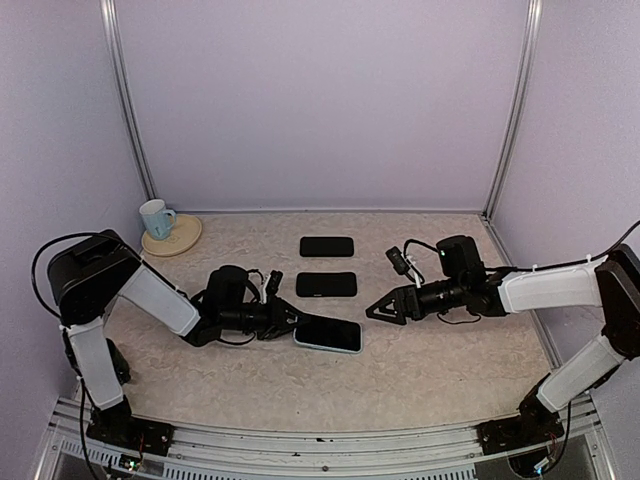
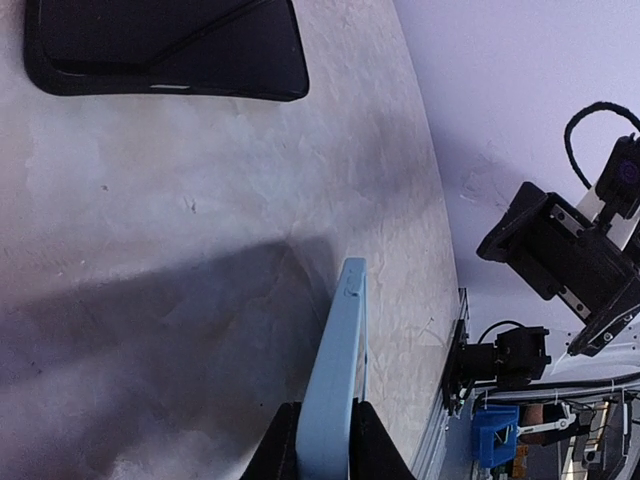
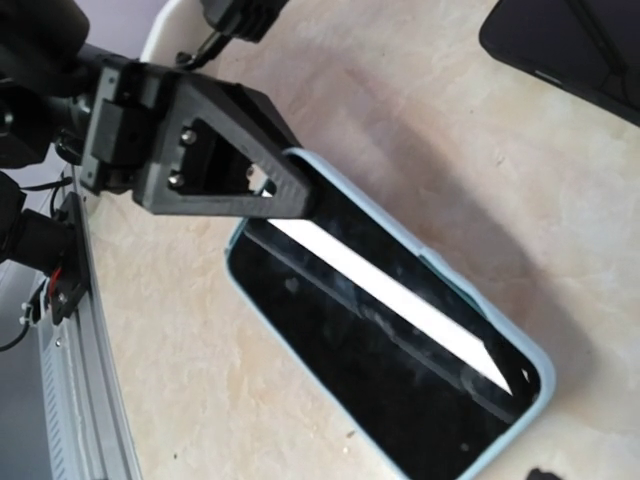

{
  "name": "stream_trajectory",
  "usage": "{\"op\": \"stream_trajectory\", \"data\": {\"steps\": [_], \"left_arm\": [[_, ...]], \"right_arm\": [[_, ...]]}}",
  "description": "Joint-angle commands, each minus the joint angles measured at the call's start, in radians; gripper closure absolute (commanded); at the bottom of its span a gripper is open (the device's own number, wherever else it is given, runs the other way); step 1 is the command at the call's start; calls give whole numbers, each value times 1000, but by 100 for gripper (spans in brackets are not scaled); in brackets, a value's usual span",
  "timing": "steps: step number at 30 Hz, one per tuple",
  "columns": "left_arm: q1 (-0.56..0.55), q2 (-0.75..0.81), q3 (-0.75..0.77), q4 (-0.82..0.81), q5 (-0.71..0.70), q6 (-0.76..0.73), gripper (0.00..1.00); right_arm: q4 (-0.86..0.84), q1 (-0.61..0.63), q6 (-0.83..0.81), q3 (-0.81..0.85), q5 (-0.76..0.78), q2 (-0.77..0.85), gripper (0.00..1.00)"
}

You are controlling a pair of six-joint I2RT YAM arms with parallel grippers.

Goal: Put the phone into the phone case
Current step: Place the phone with the phone case at the center of the board.

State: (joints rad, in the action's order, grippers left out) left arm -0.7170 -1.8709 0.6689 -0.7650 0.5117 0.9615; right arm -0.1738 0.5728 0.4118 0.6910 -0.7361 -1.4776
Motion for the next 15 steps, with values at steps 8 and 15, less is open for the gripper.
{"op": "stream_trajectory", "data": {"steps": [8, 15], "left_arm": [[19, -25, 20, -3, -23, -24, 80], [22, -27, 14, -2, -30, -23, 71]], "right_arm": [[-12, -8, 1, 1, 9, -18, 13], [-16, -8, 2, -4, 9, -20, 13]]}}
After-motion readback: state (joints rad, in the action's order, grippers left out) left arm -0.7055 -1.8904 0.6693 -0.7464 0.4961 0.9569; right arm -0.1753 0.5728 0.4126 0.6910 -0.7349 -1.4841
